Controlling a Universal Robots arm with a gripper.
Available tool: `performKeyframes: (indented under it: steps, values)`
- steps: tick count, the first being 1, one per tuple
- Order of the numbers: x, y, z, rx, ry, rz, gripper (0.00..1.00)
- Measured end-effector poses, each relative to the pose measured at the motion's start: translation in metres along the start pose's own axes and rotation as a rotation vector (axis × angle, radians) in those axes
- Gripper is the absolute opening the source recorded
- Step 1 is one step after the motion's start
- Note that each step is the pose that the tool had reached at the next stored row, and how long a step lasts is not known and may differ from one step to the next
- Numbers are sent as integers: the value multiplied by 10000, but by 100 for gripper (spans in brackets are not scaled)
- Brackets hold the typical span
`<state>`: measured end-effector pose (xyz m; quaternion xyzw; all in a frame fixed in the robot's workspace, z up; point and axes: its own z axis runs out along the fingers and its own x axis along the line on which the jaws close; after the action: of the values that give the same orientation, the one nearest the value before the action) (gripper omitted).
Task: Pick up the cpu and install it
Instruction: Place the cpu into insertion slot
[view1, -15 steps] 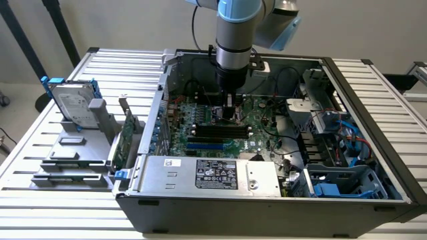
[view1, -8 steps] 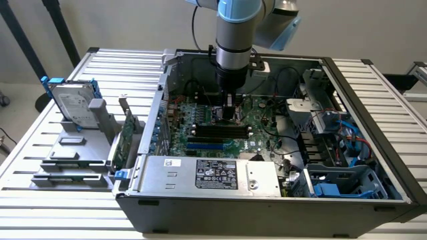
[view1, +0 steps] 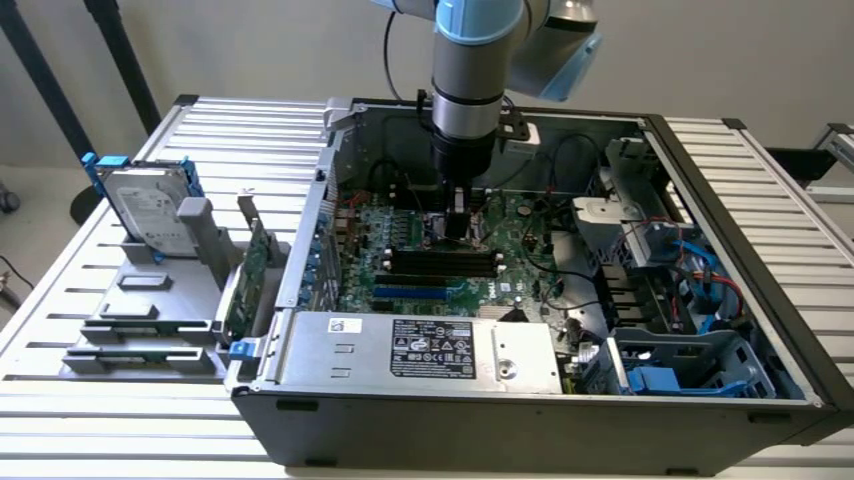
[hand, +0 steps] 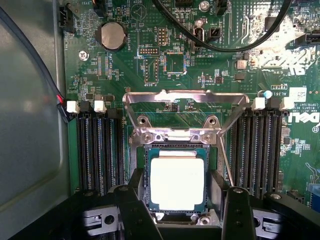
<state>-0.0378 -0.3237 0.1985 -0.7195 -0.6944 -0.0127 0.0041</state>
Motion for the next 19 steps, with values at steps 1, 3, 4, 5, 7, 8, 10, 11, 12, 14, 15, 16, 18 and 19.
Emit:
performKeyframes:
  steps: [1,3,4,5,7,8,10,11,12,14,15,16,18,19]
  values:
    - [0,0,-5,-1,1,0,62]
    - [1,0,-17,0,1,1,62]
    - [1,0,-22,-1,2,1,62]
    - [1,0,-28,-1,2,0,62]
    - [1,-1,-42,-1,1,0,62]
    - [1,-4,-49,0,1,1,62]
    - [2,-13,-64,6,1,1,62]
    - [2,-21,-71,22,0,1,62]
    - [3,-31,-78,46,0,1,62]
    - [5,-58,-91,110,-4,3,62]
    - [6,-73,-96,151,-3,4,62]
    - [7,-91,-100,198,-4,5,62]
    - [8,-134,-109,293,-7,7,62]
    - [9,-157,-113,342,-10,8,60]
